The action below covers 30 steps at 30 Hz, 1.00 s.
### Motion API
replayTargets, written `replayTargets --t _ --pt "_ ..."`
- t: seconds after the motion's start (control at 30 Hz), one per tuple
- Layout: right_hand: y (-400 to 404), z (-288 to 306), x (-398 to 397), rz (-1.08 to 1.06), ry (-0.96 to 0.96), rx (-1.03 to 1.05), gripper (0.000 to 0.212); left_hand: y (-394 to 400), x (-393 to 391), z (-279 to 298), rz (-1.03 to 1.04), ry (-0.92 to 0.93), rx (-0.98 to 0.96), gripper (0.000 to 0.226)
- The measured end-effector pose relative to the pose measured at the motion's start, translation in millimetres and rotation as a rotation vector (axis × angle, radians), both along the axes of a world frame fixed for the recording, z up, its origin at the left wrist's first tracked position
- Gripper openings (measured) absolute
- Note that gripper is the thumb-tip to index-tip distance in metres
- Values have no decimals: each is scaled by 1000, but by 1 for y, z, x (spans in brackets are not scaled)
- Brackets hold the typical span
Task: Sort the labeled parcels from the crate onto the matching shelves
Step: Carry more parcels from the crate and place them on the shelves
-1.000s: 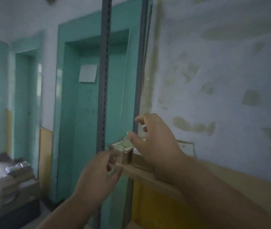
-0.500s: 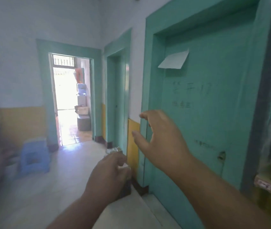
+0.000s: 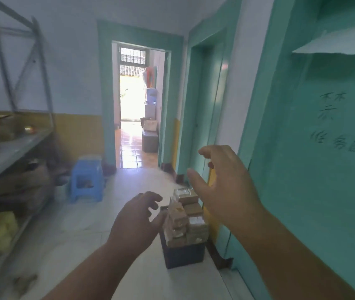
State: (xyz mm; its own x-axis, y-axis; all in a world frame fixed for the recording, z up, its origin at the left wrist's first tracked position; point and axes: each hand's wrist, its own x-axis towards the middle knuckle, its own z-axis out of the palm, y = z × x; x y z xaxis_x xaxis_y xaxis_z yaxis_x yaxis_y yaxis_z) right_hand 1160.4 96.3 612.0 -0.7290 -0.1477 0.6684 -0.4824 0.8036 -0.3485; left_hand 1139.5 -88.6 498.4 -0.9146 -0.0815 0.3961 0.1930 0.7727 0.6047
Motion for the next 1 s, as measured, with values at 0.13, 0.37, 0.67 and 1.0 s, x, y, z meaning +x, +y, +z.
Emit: replayTargets --t 0.13,0.37,0.67,1.0 --pt "-33 -27 -88 27 -80 -33 43 -37 -73 -27 37 -66 -33 32" --pt "-84 -49 -239 -23 -96 -72 42 -96 -246 -45 -26 -61 -51 32" --pt "-50 -78 -394 -279 -164 -35 45 -56 -444 -62 -275 -126 -54 26" --pt "-25 -122 -601 -294 -237 -49 42 -41 -637 -112 -342 -263 -112 24"
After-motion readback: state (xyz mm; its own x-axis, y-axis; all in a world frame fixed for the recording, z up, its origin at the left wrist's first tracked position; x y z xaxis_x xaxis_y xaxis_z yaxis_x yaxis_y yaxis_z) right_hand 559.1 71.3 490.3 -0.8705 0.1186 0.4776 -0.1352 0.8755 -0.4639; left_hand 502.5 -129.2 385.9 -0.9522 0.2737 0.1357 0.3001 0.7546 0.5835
